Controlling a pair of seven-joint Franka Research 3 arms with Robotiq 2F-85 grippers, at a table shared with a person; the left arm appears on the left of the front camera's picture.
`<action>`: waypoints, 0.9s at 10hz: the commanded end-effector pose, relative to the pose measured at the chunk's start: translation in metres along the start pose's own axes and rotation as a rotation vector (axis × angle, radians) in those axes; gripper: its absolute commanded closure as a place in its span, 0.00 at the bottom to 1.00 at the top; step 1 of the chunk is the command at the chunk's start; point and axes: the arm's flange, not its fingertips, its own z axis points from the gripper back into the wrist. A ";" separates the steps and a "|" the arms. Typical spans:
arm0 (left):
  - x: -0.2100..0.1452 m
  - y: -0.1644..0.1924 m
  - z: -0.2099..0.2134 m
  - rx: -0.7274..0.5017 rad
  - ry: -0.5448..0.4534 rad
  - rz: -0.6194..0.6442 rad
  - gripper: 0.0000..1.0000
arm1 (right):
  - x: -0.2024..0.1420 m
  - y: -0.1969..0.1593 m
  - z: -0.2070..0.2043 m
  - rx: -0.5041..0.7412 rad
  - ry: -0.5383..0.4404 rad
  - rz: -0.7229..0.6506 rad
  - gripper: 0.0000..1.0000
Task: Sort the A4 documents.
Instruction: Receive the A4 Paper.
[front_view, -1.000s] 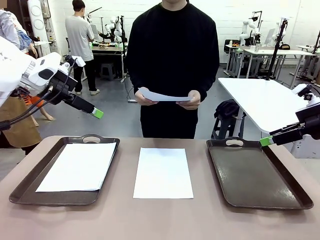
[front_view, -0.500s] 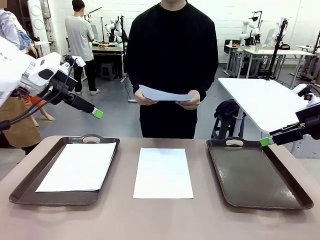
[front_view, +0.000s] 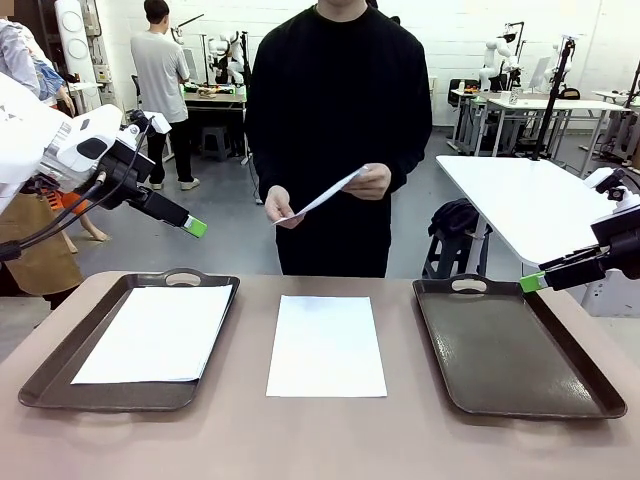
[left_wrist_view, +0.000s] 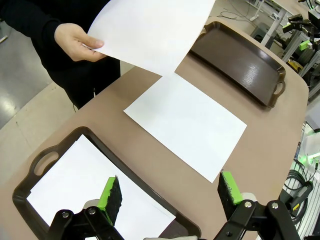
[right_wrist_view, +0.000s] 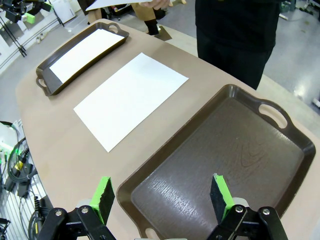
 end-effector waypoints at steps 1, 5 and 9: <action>-0.001 0.002 0.001 -0.013 -0.010 -0.009 0.00 | 0.000 -0.004 -0.004 0.016 -0.025 0.007 0.00; -0.001 0.002 0.001 -0.013 -0.010 -0.009 0.00 | 0.000 -0.004 -0.004 0.016 -0.025 0.007 0.00; -0.001 0.002 0.001 -0.013 -0.010 -0.009 0.00 | 0.000 -0.004 -0.004 0.016 -0.025 0.007 0.00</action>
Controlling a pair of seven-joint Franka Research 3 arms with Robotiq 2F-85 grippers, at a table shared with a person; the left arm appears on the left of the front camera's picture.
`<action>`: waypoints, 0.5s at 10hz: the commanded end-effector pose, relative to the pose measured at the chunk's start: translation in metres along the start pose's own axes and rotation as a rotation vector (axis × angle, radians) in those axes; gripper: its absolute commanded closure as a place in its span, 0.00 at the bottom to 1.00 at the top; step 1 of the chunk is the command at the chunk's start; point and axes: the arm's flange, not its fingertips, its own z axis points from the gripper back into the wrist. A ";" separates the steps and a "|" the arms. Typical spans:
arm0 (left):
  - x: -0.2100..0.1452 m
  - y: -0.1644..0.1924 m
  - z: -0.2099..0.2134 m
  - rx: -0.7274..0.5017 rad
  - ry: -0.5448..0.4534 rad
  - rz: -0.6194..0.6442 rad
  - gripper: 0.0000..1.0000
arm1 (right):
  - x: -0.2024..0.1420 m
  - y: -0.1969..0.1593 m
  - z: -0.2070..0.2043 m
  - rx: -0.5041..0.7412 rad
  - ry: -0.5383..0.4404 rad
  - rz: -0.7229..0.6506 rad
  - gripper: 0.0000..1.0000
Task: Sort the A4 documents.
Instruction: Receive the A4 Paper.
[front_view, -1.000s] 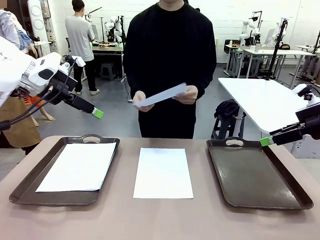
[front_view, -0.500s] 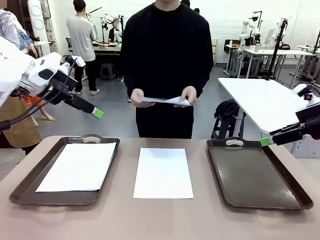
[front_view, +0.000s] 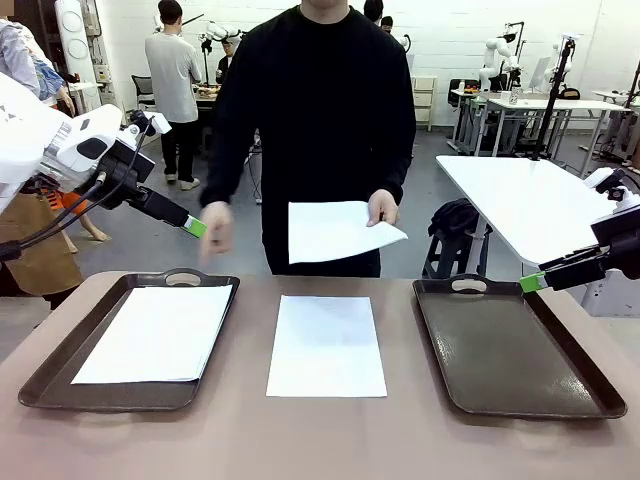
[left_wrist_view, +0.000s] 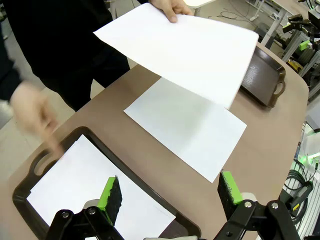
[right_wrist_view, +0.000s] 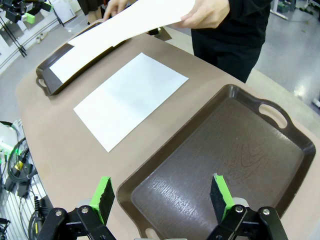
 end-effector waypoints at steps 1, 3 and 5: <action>-0.001 0.002 0.001 -0.013 -0.010 -0.009 0.00 | 0.000 -0.004 -0.004 0.016 -0.025 0.007 0.00; -0.001 0.002 0.001 -0.013 -0.010 -0.009 0.00 | 0.000 -0.004 -0.004 0.016 -0.025 0.007 0.00; -0.001 0.002 0.001 -0.013 -0.010 -0.009 0.00 | 0.000 -0.004 -0.004 0.016 -0.025 0.007 0.00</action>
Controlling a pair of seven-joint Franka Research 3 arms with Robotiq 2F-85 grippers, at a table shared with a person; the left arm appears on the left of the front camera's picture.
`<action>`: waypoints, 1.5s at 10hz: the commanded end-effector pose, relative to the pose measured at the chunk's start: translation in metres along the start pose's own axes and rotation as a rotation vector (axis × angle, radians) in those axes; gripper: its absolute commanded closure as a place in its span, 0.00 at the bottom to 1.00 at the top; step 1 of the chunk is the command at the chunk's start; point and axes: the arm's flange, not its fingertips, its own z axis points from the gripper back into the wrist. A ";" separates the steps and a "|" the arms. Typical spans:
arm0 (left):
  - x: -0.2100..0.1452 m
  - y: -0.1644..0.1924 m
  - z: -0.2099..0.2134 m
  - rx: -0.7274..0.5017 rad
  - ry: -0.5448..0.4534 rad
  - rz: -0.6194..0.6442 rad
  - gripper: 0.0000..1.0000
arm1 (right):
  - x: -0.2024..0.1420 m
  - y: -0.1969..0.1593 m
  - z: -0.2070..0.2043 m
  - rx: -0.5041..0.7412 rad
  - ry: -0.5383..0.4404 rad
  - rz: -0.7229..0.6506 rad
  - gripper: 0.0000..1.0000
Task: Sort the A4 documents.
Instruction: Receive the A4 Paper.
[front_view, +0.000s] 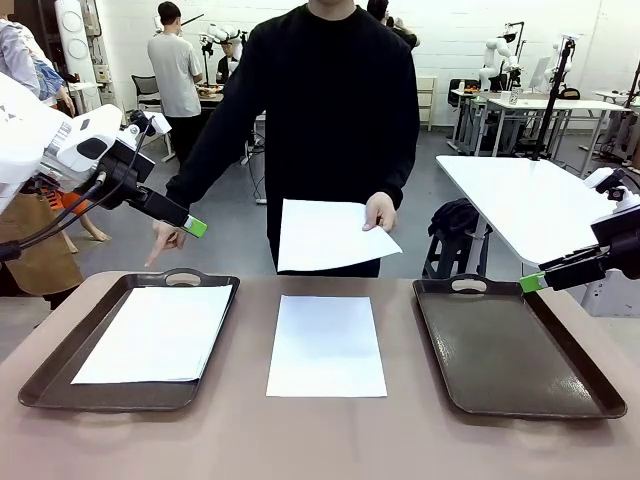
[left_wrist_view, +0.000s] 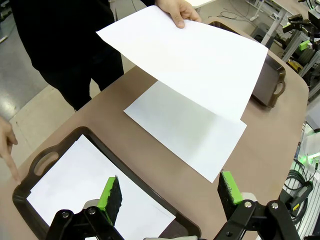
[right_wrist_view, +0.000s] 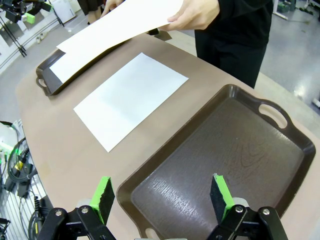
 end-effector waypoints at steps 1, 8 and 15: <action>-0.001 0.002 0.001 -0.013 -0.010 -0.009 0.00 | 0.000 -0.004 -0.004 0.016 -0.025 0.007 0.00; 0.003 0.040 -0.025 -0.123 -0.139 0.280 0.00 | 0.000 -0.004 -0.004 0.016 -0.025 0.007 0.00; 0.021 0.099 -0.152 -0.411 -0.147 0.708 0.00 | 0.000 -0.004 -0.004 0.016 -0.025 0.007 0.00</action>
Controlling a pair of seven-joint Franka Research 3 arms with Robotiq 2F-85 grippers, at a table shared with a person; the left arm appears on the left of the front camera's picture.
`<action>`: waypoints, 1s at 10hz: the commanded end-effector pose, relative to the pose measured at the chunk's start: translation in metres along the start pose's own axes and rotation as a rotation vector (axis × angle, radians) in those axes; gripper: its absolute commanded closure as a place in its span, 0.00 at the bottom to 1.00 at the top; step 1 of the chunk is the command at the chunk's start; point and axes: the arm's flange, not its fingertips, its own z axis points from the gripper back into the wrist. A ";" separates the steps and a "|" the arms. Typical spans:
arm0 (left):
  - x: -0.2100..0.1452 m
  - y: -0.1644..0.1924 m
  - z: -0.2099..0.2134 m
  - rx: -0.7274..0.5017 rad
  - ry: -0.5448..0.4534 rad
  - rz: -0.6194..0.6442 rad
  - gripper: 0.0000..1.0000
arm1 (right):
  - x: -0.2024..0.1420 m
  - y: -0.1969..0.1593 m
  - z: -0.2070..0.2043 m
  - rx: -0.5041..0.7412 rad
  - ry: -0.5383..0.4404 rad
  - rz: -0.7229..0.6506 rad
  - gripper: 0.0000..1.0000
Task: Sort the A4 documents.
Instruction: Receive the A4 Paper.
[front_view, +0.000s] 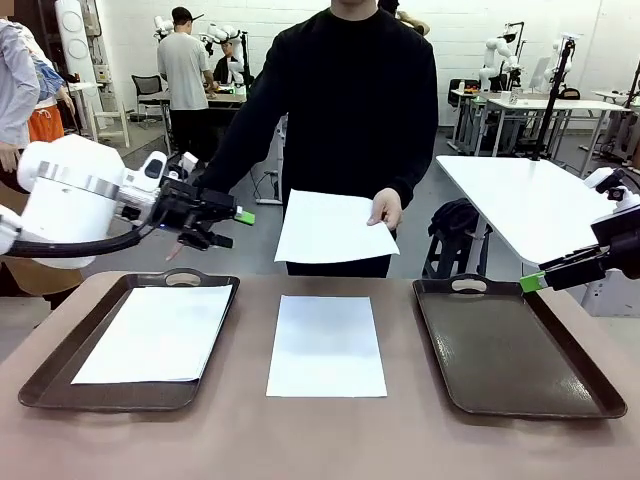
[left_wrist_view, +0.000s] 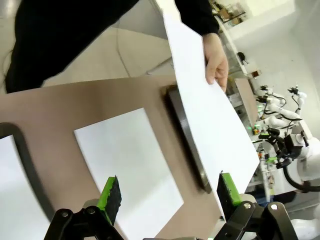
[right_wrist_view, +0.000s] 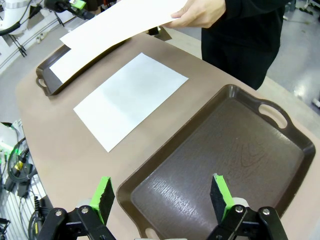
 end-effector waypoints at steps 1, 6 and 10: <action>0.016 0.006 -0.016 -0.096 -0.022 0.059 0.00 | 0.000 -0.004 -0.004 0.017 -0.025 0.007 0.00; 0.026 0.009 -0.063 -0.263 0.003 0.171 0.00 | 0.000 -0.004 -0.004 0.017 -0.025 0.007 0.00; 0.030 0.005 -0.079 -0.323 0.038 0.159 0.00 | 0.000 -0.004 -0.004 0.017 -0.025 0.007 0.00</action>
